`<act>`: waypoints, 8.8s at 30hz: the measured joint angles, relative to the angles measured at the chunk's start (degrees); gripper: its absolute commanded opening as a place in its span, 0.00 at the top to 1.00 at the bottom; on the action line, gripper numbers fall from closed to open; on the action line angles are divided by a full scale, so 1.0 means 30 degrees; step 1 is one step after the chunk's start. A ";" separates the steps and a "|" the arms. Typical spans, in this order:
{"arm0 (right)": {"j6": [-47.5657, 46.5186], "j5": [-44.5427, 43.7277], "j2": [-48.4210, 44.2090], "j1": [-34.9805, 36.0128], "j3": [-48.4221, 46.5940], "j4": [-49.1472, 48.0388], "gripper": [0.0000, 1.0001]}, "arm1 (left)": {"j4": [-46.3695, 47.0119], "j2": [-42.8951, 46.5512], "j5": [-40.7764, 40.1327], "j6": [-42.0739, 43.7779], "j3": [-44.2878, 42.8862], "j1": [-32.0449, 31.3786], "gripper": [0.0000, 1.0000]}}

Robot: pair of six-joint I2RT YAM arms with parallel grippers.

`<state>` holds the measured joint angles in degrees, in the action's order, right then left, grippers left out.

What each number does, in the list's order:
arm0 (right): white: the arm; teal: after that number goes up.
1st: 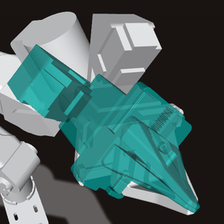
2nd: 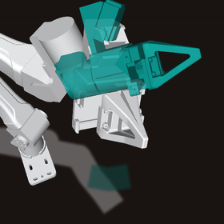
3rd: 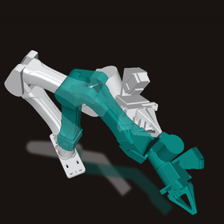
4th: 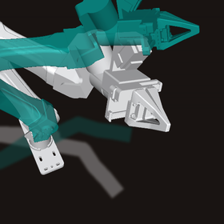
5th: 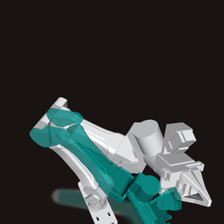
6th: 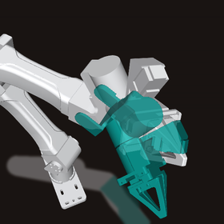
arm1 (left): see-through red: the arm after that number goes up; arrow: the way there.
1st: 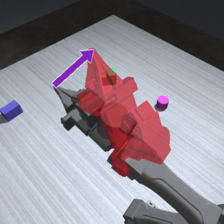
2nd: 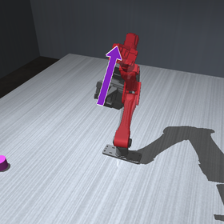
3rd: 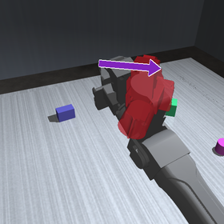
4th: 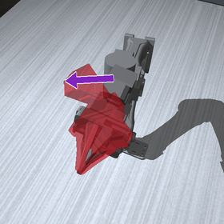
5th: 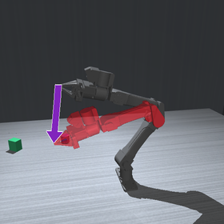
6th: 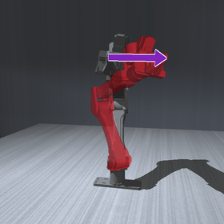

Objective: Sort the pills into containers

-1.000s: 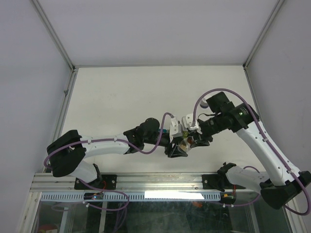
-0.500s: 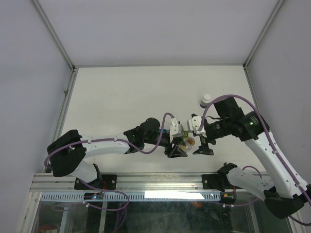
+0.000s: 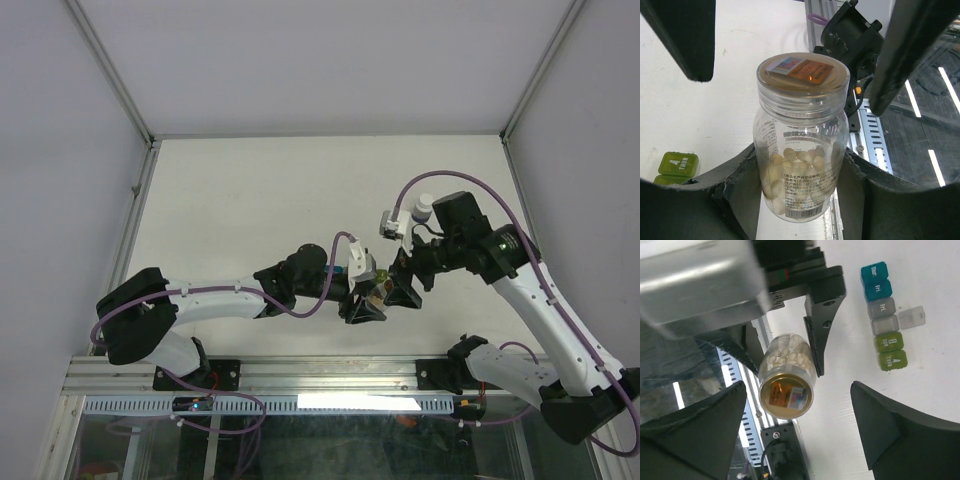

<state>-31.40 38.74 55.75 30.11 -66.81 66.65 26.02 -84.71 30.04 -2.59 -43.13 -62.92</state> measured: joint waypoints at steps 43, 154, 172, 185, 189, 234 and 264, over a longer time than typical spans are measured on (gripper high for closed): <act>-1.9169 0.3643 0.1909 -0.0146 -0.0823 0.5442 1.00 | -0.0641 0.0029 0.1166 0.0634 -0.0124 0.0007 1.00; -1.9336 0.5435 0.5362 0.0175 -0.1530 0.6135 0.70 | 0.0044 0.1231 0.0146 -0.0415 0.1829 0.0138 1.00; -1.4848 0.5544 0.2412 -0.0481 0.0277 0.2871 0.01 | -0.0073 0.1107 0.1042 -0.0423 0.1836 0.0109 1.00; -0.2251 0.4277 -0.0911 -0.1421 0.0306 -0.0947 0.12 | 0.0474 0.2310 -0.1610 -0.1443 0.3220 0.0073 1.00; -0.0488 0.3184 0.0364 -0.1421 0.0270 -0.0984 0.11 | 0.0721 0.2382 -0.2943 -0.1552 0.3213 -0.0175 1.00; -1.4010 0.3577 0.2958 0.0459 -0.1421 0.3942 1.00 | -0.0386 0.1698 -0.2266 -0.0015 0.1610 -0.0554 1.00; -0.5625 0.5348 -0.1224 -0.5472 0.2922 -0.4014 0.85 | -0.2696 0.4167 -0.2047 0.0452 0.3759 -0.0117 1.00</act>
<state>-48.27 54.78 52.07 13.69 -58.04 54.61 17.93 -72.20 23.90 -1.23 -31.86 -63.26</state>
